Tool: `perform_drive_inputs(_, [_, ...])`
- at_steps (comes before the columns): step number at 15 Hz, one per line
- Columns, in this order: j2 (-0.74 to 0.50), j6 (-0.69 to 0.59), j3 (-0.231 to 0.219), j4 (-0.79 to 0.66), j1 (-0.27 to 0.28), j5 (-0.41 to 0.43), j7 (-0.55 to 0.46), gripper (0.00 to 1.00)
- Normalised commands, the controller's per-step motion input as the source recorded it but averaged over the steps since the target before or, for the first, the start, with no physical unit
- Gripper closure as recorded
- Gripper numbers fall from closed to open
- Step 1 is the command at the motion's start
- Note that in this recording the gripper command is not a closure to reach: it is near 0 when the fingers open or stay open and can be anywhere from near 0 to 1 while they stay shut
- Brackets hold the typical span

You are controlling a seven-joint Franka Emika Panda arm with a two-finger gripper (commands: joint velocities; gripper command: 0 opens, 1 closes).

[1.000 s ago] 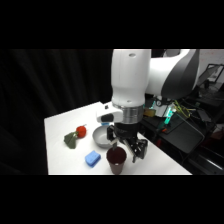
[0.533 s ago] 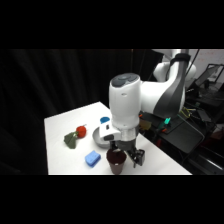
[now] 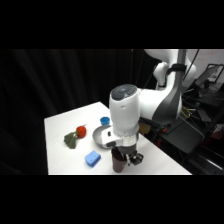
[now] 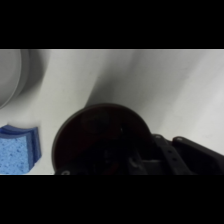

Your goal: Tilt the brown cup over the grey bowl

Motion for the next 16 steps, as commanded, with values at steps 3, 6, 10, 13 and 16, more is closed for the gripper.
perform_drive_inputs(3, [-0.13,-0.08,0.005,0.04,-0.014,-0.011,-0.12,0.22])
perform_drive_inputs(6, [-0.39,-0.24,-0.002,-0.05,-0.091,0.080,-0.11,0.22])
perform_drive_inputs(10, [-0.66,-0.44,0.019,-0.13,-0.210,0.319,-0.25,0.22])
perform_drive_inputs(13, [-0.57,-0.46,-0.076,-0.05,-0.242,0.546,-0.51,0.22])
perform_drive_inputs(16, [-0.25,-0.60,-0.210,0.14,-0.237,0.739,-0.77,0.22])
